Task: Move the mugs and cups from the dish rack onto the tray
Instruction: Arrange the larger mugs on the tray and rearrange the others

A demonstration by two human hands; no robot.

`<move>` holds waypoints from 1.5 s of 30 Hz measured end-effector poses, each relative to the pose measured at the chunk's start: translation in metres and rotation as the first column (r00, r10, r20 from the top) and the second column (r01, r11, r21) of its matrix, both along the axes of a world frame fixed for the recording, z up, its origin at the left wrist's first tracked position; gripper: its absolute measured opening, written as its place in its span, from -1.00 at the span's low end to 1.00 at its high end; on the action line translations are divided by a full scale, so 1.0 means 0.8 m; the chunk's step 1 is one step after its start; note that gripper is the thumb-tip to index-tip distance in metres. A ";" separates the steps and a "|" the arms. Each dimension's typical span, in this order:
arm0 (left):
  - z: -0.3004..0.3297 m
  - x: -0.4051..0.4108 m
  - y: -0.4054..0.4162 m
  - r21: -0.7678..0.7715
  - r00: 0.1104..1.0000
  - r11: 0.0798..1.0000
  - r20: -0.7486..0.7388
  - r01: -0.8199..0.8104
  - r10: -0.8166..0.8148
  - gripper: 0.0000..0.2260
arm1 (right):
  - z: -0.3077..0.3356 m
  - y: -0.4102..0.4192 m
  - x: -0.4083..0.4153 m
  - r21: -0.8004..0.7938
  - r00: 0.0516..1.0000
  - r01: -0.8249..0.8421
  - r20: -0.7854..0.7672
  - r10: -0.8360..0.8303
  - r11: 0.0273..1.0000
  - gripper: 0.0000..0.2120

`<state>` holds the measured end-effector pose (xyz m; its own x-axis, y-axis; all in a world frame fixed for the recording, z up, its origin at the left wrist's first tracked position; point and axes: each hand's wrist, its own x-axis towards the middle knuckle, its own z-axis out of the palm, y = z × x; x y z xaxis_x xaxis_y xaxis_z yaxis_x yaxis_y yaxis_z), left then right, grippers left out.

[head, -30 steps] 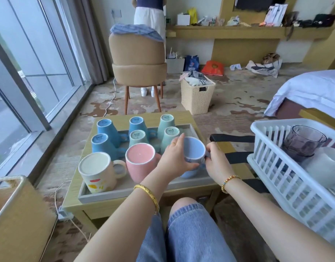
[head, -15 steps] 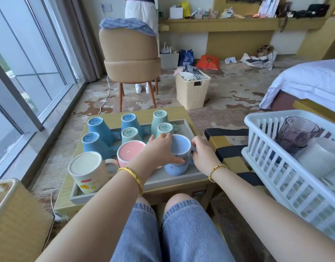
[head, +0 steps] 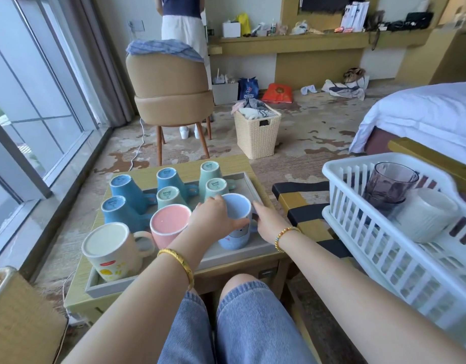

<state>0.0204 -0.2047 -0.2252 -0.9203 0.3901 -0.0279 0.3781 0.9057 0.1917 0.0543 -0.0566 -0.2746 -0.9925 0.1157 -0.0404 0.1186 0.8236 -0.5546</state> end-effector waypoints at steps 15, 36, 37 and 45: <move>0.032 -0.007 -0.050 0.190 0.990 0.982 -0.140 0.021 0.006 -0.69 | 0.054 -0.029 0.007 -0.271 0.940 0.091 -0.295 -0.173 0.958 -0.65; 0.030 -0.152 -0.242 0.259 0.934 0.917 -0.108 -0.304 0.340 -0.55 | 0.076 -0.251 -0.169 -0.040 0.964 -0.236 -0.133 0.229 0.971 -0.58; 0.029 -0.161 -0.248 0.249 0.936 0.917 -0.082 -0.313 0.342 -0.53 | 0.077 -0.257 -0.178 -0.085 0.971 -0.223 -0.112 0.213 0.971 -0.56; 0.022 -0.215 -0.246 0.071 0.969 0.971 0.112 -0.230 0.221 -0.39 | 0.069 -0.281 -0.236 -0.197 0.976 -0.145 0.136 0.173 0.970 -0.72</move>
